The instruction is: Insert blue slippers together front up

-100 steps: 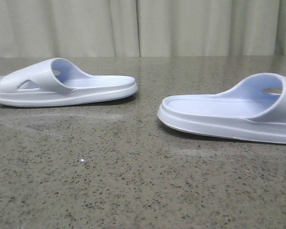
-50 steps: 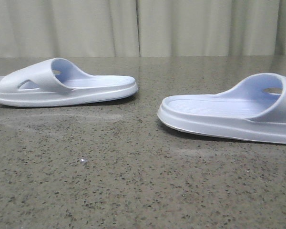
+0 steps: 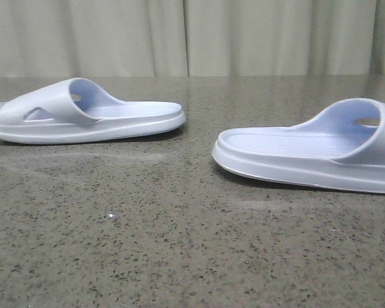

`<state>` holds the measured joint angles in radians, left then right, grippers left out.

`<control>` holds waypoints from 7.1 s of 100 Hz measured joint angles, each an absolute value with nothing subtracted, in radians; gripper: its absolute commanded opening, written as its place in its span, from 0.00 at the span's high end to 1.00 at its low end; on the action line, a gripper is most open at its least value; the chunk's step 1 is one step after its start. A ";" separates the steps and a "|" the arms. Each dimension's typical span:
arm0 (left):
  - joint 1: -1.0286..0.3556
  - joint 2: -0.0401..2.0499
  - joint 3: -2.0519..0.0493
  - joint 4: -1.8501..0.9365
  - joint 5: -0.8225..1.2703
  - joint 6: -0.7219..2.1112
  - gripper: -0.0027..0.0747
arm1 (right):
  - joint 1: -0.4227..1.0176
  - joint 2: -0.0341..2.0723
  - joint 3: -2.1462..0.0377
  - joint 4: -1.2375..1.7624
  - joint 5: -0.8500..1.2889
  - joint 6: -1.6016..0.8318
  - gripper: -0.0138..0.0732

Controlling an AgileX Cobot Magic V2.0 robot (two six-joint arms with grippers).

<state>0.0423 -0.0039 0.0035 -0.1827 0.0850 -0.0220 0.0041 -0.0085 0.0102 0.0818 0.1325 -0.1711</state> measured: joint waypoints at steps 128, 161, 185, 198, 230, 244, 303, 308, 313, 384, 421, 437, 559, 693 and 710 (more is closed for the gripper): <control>0.042 0.613 -0.470 -0.297 0.429 0.006 0.94 | -0.093 0.653 -0.416 0.537 0.435 -0.175 0.93; 0.042 0.722 -0.497 -0.630 0.519 0.405 0.84 | -0.093 0.666 -0.512 0.500 0.619 -0.237 0.76; 0.042 0.794 -0.522 -0.789 0.582 0.575 0.67 | -0.102 0.666 -0.526 0.467 0.673 -0.237 0.65; 0.042 0.805 -0.533 -0.822 0.590 0.600 0.64 | -0.129 0.666 -0.526 0.464 0.697 -0.237 0.65; 0.042 0.826 -0.546 -0.836 0.607 0.623 0.64 | -0.197 0.804 -0.628 0.399 0.787 -0.237 0.60; 0.042 0.839 -0.546 -0.854 0.608 0.638 0.64 | -0.199 0.910 -0.685 0.396 0.818 -0.261 0.60; 0.042 0.843 -0.546 -0.858 0.608 0.648 0.64 | -0.309 1.063 -0.689 0.581 0.861 -0.469 0.60; 0.042 0.843 -0.546 -0.858 0.608 0.648 0.64 | -0.313 1.080 -0.689 0.591 0.865 -0.481 0.60; 0.042 0.843 -0.546 -0.858 0.608 0.648 0.64 | -0.320 1.096 -0.689 0.604 0.870 -0.496 0.60; 0.042 0.845 -0.546 -0.875 0.609 0.648 0.64 | -0.366 1.224 -0.697 0.804 0.958 -0.680 0.96; 0.042 1.034 -0.562 -1.124 0.605 0.799 0.64 | -0.366 1.224 -0.699 0.810 0.958 -0.682 0.96; 0.042 1.159 -0.638 -1.182 0.605 0.848 0.64 | -0.366 1.224 -0.699 0.814 0.958 -0.682 0.96; 0.172 1.553 -0.831 -1.312 0.791 1.016 0.95 | -0.366 1.224 -0.699 0.817 0.947 -0.682 0.96; 0.172 1.313 -0.829 -1.384 0.992 0.973 0.95 | -0.328 1.192 -0.885 1.171 1.052 -0.860 0.96; 0.172 1.313 -0.805 -1.447 1.015 0.971 0.95 | -0.300 1.225 -0.871 1.234 1.052 -0.913 0.96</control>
